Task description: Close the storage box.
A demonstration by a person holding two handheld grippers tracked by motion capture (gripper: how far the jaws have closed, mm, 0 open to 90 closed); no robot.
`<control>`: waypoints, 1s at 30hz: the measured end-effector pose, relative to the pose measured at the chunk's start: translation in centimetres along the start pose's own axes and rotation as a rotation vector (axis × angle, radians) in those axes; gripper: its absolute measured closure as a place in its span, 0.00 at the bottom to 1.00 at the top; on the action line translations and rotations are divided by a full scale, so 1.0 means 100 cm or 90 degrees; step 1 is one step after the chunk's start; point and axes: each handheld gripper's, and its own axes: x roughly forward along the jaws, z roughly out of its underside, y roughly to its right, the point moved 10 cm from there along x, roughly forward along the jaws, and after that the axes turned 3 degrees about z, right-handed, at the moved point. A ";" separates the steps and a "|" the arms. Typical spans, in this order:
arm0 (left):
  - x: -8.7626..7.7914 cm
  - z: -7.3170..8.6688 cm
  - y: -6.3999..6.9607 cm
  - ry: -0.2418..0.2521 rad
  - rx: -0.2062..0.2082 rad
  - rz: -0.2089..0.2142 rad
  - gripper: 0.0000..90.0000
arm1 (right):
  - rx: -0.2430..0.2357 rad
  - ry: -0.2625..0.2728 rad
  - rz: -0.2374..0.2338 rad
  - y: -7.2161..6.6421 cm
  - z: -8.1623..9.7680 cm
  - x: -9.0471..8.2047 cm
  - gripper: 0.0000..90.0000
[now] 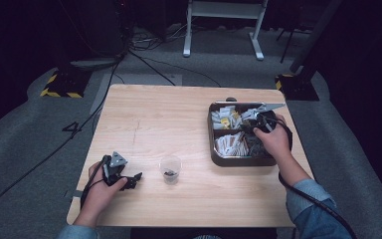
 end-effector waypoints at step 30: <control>0.000 0.000 0.000 0.001 0.000 -0.001 0.14 | 0.019 -0.021 0.003 -0.002 0.004 0.000 0.64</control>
